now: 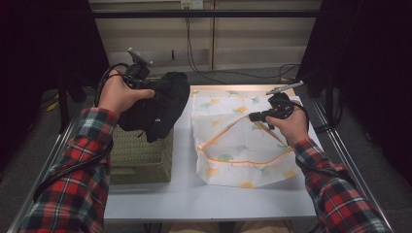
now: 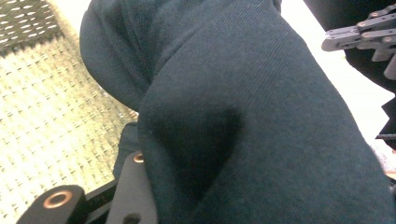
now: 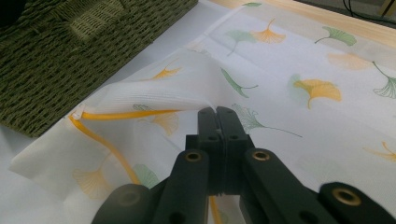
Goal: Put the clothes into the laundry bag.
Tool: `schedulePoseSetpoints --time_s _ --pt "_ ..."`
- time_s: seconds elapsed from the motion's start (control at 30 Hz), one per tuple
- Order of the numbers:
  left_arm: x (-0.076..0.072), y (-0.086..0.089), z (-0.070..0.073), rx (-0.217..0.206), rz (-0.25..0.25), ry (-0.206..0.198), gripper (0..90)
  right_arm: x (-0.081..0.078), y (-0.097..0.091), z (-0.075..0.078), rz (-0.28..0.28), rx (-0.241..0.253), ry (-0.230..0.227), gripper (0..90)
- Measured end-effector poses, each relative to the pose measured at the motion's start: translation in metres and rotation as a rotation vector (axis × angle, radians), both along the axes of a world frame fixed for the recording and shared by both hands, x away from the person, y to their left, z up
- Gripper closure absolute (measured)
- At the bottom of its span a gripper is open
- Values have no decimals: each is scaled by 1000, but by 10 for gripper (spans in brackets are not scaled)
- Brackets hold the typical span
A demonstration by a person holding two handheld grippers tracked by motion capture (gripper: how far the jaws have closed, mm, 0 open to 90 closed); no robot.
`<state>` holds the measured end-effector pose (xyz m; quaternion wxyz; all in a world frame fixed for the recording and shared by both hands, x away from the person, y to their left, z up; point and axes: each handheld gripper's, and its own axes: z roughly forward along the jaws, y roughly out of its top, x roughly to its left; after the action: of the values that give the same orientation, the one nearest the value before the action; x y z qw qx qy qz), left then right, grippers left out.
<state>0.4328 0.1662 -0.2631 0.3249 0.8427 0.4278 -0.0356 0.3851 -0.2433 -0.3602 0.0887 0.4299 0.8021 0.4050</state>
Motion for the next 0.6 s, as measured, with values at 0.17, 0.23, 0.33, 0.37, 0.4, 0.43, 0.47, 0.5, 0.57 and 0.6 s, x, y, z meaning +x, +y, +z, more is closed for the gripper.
schedulePoseSetpoints --time_s 0.17,0.23,0.33,0.37,0.4,0.43,0.47,0.5,0.57,0.6 --pt "-4 -10 2 -8 -27 7 589 0 0 0 -4 4 -2 900" --pt "-4 -13 2 -13 -35 8 589 0 0 0 -5 3 -1 900" --pt "-7 -19 2 -21 -46 8 589 0 0 0 -2 5 -2 900" --pt "-7 -21 2 -20 -62 9 589 0 0 0 -1 3 -3 900" --pt "-8 -23 3 -18 -68 13 589 1 0 0 1 2 -7 900" --pt "-9 -24 3 -20 -72 9 589 1 0 0 -2 1 -5 900" --pt "-10 -26 3 -21 -78 10 589 1 0 0 -6 0 -2 900" --pt "-10 -28 3 -29 -82 11 589 1 0 0 -4 2 -5 900" --pt "-11 -31 3 -25 -98 7 589 1 0 0 -8 1 -2 900" --pt "-13 -33 3 -26 -98 12 589 1 0 0 -8 0 -3 900"
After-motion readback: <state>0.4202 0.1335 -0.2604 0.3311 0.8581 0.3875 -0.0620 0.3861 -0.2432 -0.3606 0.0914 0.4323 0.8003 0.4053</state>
